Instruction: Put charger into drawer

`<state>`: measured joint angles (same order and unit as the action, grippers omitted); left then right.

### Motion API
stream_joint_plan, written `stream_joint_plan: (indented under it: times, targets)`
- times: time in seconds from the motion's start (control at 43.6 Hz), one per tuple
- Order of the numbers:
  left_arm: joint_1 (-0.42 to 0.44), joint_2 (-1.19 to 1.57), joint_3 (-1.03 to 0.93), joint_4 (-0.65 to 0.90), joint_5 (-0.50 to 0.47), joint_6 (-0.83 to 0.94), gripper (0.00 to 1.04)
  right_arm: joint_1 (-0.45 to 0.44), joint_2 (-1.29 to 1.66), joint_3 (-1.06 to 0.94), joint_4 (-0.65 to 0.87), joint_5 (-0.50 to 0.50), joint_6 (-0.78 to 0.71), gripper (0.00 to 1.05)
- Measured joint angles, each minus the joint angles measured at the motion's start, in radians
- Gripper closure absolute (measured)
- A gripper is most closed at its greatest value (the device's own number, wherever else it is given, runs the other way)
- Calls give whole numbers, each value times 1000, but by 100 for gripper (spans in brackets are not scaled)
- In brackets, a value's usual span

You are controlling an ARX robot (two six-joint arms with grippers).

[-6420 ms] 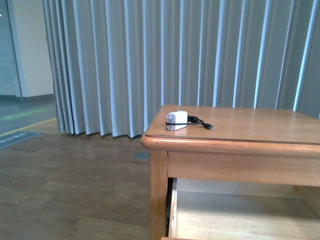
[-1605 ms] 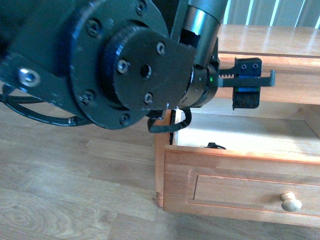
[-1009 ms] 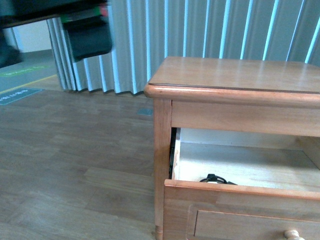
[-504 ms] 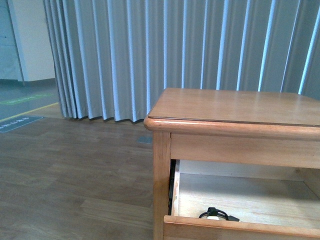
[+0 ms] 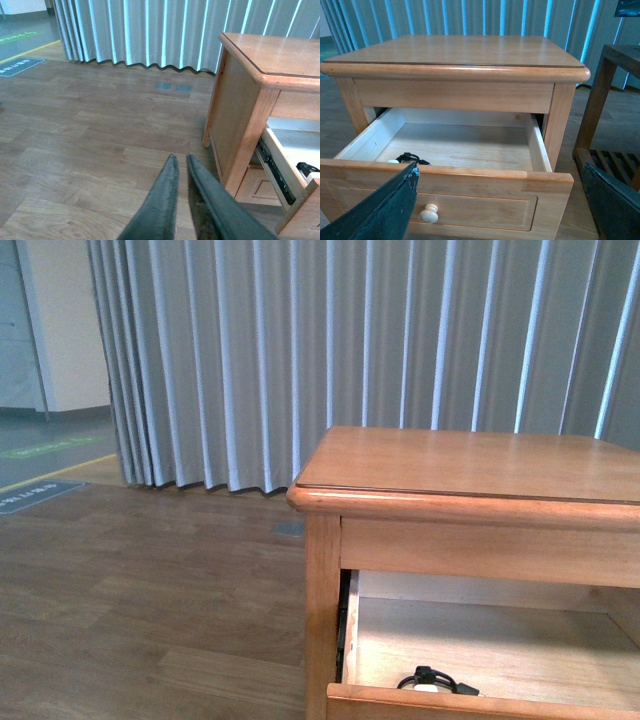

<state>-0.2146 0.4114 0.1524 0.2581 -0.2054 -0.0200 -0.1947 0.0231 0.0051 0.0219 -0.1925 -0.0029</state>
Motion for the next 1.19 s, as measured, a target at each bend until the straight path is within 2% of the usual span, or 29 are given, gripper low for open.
stream_joint_plan:
  times: [0.046, 0.275, 0.367, 0.459, 0.78, 0.825, 0.871, 1.192]
  targets:
    - [16, -16, -10, -4, 14, 1, 101, 0, 0, 0, 0, 0, 0, 8]
    - [83, -87, -58, -29, 80, 8, 101, 0, 0, 0, 0, 0, 0, 8]
    - [166, -117, -72, -46, 187, 12, 101, 0, 0, 0, 0, 0, 0, 8]
    - [208, -140, -82, -56, 193, 12, 101, 0, 0, 0, 0, 0, 0, 8]
    - [212, -246, -137, -99, 204, 13, 101, 0, 0, 0, 0, 0, 0, 8]
    - [212, -328, -140, -206, 204, 13, 101, 0, 0, 0, 0, 0, 0, 8]
    - [212, -373, -140, -245, 204, 13, 101, 0, 0, 0, 0, 0, 0, 8]
    - [212, -407, -140, -256, 204, 13, 101, 0, 0, 0, 0, 0, 0, 8]
